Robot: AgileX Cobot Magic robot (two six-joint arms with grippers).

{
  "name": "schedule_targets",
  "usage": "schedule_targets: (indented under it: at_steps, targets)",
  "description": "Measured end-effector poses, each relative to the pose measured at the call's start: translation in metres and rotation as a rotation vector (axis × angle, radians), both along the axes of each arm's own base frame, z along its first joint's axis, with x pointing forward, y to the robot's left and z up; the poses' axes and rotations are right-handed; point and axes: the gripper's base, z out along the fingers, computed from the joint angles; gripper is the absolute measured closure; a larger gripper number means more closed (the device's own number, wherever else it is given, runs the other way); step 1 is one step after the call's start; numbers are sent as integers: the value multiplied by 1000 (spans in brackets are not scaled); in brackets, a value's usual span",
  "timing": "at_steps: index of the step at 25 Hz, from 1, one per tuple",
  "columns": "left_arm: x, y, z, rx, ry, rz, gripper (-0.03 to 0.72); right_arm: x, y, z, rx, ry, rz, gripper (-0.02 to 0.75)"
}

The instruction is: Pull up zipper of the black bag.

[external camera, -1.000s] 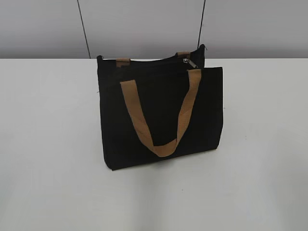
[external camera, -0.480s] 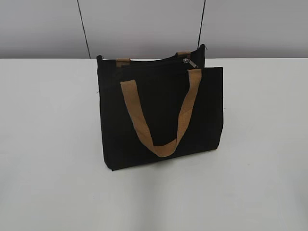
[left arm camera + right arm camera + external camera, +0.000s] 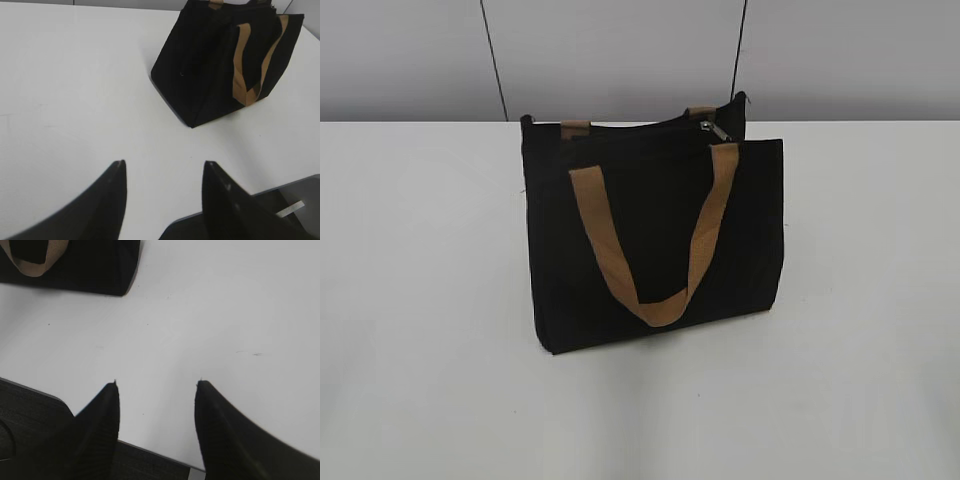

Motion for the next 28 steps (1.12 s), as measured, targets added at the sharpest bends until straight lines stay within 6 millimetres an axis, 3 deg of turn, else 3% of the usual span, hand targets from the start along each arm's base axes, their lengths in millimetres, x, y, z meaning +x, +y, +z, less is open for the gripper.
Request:
schedule_targets:
  at_steps: [28]
  targets:
    - [2,-3,-1,-12,-23,41,372,0,0,0,1,-5,-33,355]
